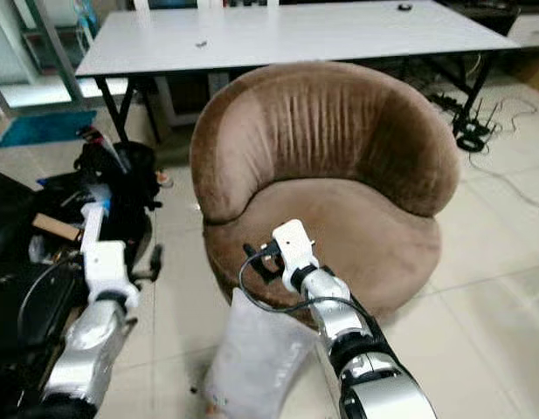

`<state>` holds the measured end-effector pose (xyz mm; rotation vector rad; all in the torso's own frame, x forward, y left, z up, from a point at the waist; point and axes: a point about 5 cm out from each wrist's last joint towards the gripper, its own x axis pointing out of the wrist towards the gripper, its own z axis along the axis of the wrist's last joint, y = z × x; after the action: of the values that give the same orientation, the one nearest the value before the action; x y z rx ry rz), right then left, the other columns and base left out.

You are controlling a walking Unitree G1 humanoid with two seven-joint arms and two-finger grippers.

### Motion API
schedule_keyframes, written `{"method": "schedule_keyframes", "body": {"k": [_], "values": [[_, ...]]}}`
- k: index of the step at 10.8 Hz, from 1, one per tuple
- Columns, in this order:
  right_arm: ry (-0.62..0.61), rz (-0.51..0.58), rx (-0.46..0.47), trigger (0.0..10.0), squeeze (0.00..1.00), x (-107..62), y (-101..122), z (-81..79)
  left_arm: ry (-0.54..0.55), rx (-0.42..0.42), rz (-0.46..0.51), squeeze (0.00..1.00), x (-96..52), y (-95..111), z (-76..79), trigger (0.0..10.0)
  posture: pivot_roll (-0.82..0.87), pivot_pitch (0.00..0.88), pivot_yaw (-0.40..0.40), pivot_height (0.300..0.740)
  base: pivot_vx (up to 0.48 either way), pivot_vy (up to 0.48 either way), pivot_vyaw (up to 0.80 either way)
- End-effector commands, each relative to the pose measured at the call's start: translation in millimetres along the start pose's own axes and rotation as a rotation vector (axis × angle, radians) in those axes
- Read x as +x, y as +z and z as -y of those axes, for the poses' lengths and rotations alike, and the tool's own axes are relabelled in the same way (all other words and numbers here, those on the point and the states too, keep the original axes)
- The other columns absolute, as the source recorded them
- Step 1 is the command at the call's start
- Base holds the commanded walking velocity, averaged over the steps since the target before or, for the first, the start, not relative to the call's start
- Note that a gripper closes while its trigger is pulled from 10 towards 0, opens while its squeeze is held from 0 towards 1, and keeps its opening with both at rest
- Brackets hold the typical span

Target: Move the pillow to the sofa from floor

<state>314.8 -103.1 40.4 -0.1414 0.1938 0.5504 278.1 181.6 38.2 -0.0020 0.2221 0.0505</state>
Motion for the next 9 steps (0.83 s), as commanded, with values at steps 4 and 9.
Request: {"method": "schedule_keyframes", "body": {"k": [4, 9], "values": [[-0.019, 0.014, -0.005, 10.0, 0.0, -2.0, 0.9, 3.0, -0.016, 0.02, -0.024, 0.0, 2.2, -4.4, 3.2, 10.0, -0.11, 0.0, 0.072, 0.74, 0.0, -0.24, 0.0], [-0.013, 0.001, -0.004, 10.0, 0.0, -1.3, -0.5, 0.5, -0.003, -0.006, -0.019, 0.0, 3.1, -5.2, 2.5, 10.0, -0.11, 0.0, 0.075, 0.74, 0.0, -0.192, 0.0]]}}
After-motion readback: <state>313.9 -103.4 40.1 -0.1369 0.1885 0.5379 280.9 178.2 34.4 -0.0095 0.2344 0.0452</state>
